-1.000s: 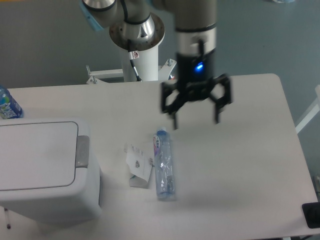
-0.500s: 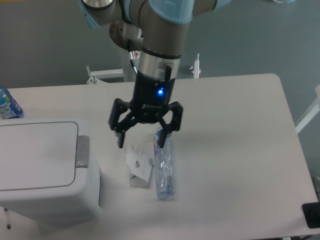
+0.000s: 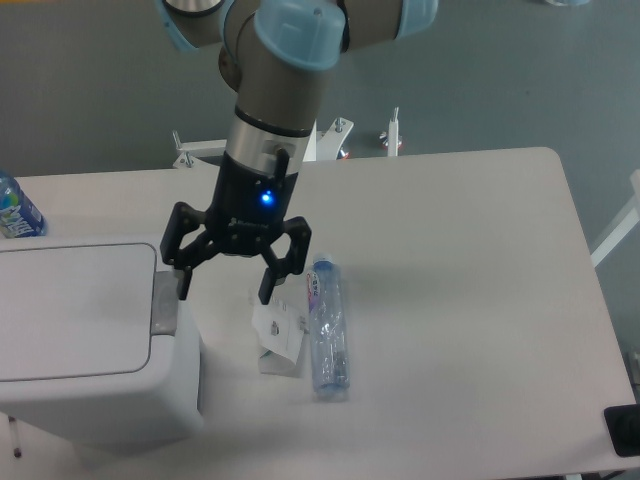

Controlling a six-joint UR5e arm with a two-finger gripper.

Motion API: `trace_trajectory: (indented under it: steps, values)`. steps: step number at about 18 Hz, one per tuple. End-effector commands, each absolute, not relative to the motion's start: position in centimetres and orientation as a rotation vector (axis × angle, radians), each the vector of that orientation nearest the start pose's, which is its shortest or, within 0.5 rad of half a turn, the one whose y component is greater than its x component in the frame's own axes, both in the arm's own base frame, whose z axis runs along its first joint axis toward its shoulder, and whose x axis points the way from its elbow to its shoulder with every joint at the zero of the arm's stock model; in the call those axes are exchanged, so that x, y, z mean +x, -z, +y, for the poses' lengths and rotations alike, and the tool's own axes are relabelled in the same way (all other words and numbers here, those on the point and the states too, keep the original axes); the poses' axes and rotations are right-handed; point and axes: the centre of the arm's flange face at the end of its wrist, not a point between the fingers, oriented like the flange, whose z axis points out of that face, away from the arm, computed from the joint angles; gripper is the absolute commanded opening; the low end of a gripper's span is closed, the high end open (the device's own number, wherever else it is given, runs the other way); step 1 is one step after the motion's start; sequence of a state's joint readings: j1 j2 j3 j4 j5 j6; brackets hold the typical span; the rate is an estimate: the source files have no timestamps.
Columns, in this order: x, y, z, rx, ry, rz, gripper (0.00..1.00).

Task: Open the trash can
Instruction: 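Hook the gripper finger on the lid edge and push the lid open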

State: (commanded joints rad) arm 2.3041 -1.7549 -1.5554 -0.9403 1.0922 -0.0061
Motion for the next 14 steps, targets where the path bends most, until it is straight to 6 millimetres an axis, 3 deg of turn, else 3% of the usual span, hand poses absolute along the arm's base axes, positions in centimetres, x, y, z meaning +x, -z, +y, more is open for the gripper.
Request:
trace_trajectory:
  steps: [14]
  values:
    - [-26.2, -46.4, 56.4, -2.427, 0.378, -0.778, 1.00]
